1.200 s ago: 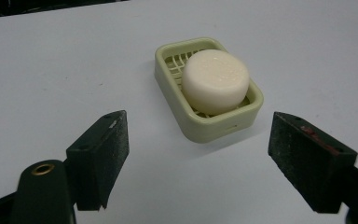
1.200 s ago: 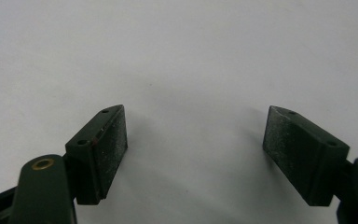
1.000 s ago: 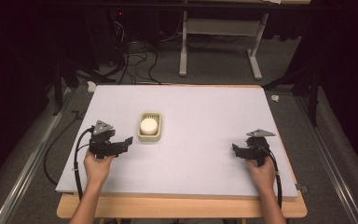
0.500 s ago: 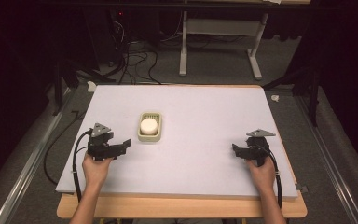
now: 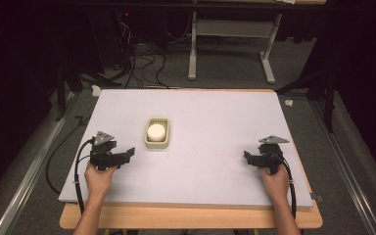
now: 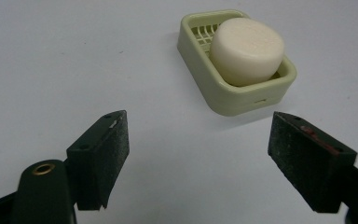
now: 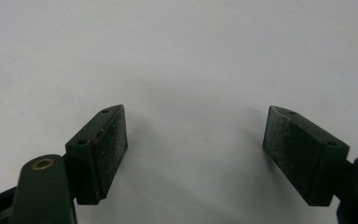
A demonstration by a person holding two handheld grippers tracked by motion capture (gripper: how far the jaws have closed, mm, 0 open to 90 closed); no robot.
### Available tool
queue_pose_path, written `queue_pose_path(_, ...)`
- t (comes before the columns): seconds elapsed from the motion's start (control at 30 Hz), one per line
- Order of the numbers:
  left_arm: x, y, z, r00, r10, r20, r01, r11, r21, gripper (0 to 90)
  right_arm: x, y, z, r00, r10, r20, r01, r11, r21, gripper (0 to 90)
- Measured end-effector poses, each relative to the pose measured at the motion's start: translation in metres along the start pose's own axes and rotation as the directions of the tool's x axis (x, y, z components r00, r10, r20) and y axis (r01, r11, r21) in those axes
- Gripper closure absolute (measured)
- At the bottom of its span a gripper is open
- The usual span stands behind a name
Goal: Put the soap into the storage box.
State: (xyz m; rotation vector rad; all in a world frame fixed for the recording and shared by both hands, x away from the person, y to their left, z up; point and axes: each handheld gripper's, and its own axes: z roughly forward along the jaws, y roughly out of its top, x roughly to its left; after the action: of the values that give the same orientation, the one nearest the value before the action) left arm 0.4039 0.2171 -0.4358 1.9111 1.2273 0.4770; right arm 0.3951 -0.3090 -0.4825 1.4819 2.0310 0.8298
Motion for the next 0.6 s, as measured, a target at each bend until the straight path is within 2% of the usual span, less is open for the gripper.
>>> queue_pose_path(0.43,0.005,-0.011,0.011,0.9995,-0.032,-0.008,0.032,0.9991,0.029,21.2,0.000,0.000,0.000,1.0000,0.000,0.001,0.000,1.000,0.000,22.3)
queue_pose_path(0.6,0.004,-0.012,0.016,0.9996,-0.022,-0.017,0.022,0.9985,0.049,21.1,0.000,0.000,0.000,1.0000,0.000,0.001,0.000,1.000,0.000,22.3)
